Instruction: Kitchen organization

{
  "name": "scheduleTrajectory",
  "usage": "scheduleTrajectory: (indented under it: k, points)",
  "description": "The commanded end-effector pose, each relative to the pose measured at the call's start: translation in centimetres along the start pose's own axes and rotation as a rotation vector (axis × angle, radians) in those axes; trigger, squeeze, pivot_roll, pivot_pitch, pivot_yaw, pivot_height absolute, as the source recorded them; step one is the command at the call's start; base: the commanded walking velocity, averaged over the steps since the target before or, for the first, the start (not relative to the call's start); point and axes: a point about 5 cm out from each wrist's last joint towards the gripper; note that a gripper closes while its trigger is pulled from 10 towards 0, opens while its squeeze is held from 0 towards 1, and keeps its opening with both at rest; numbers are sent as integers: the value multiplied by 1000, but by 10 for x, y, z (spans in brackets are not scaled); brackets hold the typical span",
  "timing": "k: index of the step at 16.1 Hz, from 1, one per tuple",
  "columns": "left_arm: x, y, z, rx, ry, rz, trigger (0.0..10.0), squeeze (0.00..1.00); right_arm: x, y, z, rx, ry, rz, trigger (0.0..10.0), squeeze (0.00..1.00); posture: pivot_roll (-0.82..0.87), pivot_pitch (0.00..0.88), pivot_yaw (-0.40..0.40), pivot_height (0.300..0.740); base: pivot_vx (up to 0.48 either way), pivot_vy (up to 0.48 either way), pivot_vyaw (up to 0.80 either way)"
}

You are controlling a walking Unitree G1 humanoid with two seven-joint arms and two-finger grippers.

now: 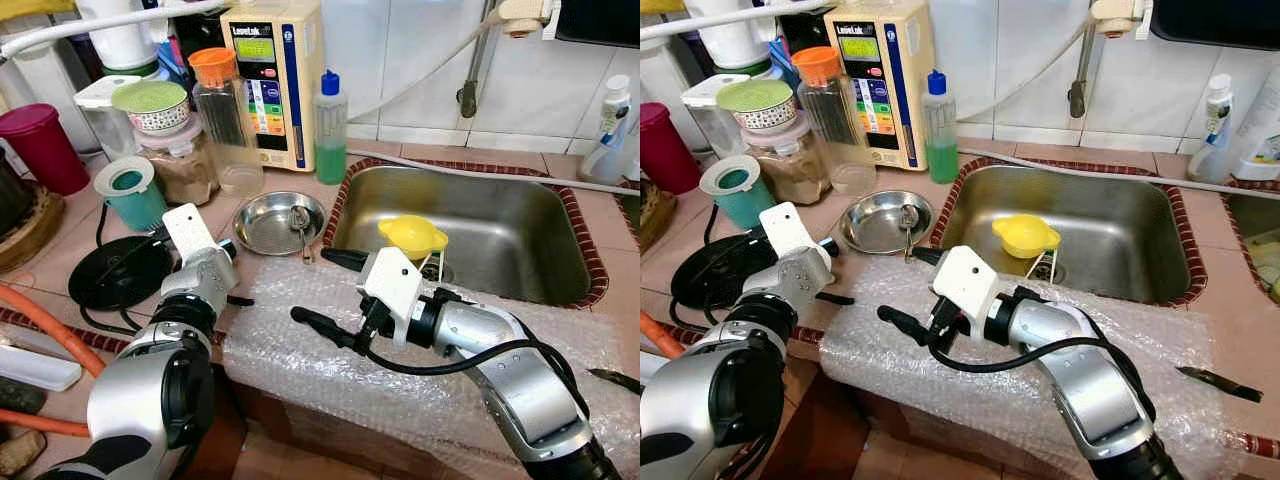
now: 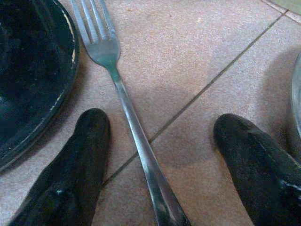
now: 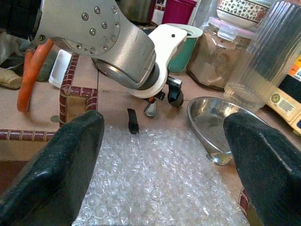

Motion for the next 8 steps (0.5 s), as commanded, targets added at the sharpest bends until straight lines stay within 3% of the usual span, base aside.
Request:
scheduleTrajectory:
  k: [1, 3, 5, 8]
  points:
    - [-11, 3, -19, -103, 17, 38, 0, 0, -1, 0, 5, 10, -19, 7, 10000, 0, -26, 0, 116, 740, 0, 0, 0]
    - [-14, 4, -20, -105, 70, 41, 0, 0, -1, 0, 4, 9, -18, 6, 10000, 0, -25, 0, 121, 740, 0, 0, 0]
    - [-18, 5, -18, -109, 52, 76, 0, 0, -2, 0, 4, 8, -14, 10, 10000, 0, -23, 0, 122, 740, 0, 0, 0]
    - [-26, 6, -14, -90, 93, 145, 0, 0, -3, -1, 4, 11, -9, 24, 10000, 0, -23, 0, 120, 740, 0, 0, 0]
Point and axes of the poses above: a point about 5 cm out from each wrist's last joint towards the gripper, its own y axis pointing out of the wrist towards the gripper, its own z axis along the axis of the wrist's last joint, x = y × z, and after that the axes turned 14 degrees about -y, right-handed
